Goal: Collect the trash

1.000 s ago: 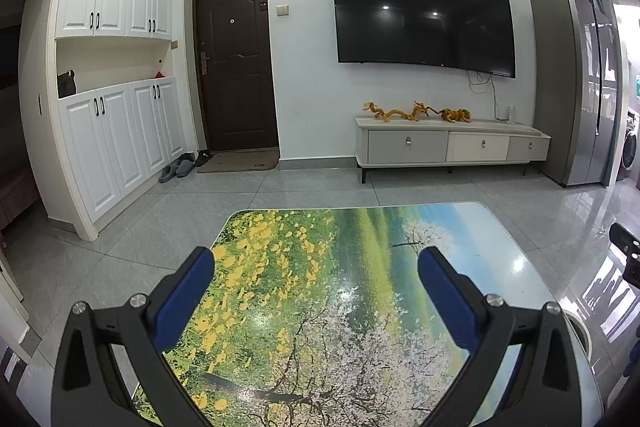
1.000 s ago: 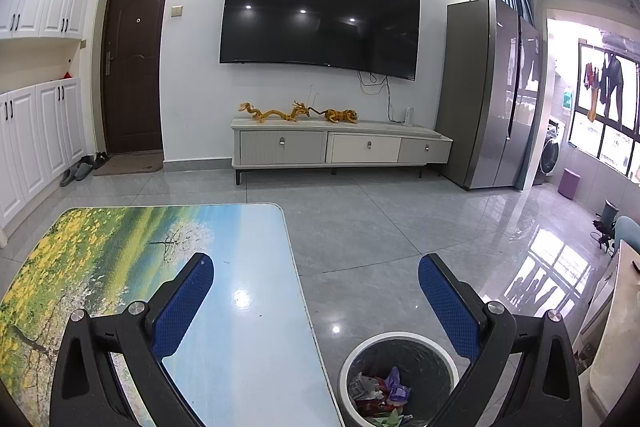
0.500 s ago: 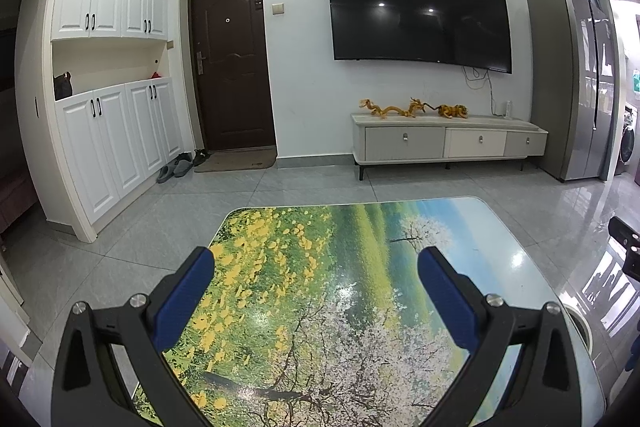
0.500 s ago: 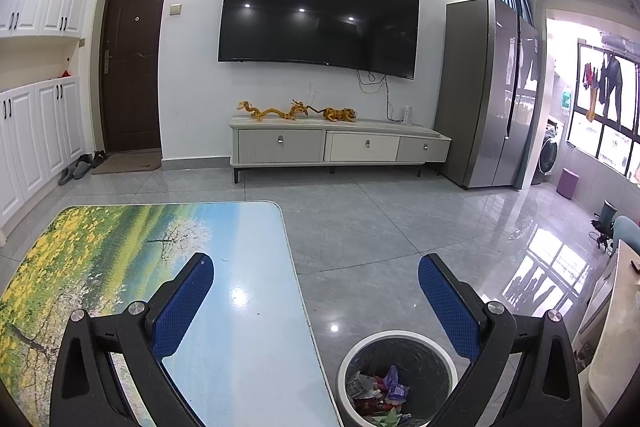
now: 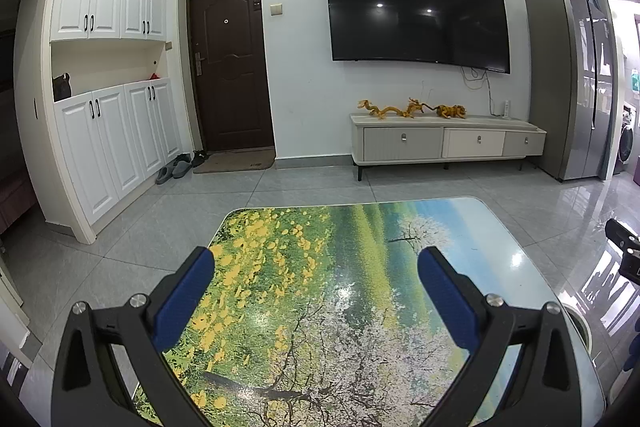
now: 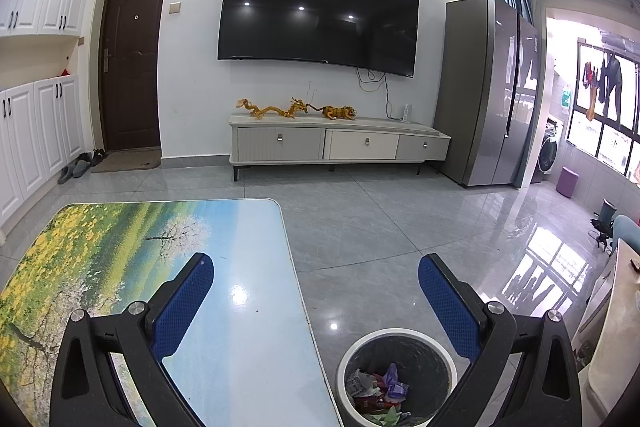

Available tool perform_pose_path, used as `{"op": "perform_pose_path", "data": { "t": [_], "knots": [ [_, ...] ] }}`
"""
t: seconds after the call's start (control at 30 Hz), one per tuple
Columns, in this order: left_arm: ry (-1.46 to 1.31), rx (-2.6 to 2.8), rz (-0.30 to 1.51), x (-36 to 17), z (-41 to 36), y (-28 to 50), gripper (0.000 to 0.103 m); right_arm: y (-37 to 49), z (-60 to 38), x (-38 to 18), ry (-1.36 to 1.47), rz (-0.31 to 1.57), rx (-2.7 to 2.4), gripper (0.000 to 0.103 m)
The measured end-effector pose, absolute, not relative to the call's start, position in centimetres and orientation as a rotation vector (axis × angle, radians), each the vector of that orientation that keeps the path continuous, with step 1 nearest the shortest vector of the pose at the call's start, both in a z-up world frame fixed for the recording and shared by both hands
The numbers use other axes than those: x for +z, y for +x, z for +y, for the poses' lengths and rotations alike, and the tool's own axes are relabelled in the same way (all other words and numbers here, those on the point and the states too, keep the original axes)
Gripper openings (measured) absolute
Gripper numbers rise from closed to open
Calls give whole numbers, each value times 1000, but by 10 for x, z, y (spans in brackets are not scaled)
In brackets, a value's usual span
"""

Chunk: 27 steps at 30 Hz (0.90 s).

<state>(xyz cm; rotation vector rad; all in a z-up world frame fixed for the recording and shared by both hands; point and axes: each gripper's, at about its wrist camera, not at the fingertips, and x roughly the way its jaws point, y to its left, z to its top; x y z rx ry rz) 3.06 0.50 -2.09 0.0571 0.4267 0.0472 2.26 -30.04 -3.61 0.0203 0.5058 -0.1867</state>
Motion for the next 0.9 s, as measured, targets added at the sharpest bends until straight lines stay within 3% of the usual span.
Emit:
{"op": "perform_pose_path", "data": {
  "t": [0.9],
  "knots": [
    [54,35,436,-20,4,34,102,23,-302,-36,19,505,-187,103]
  ]
}}
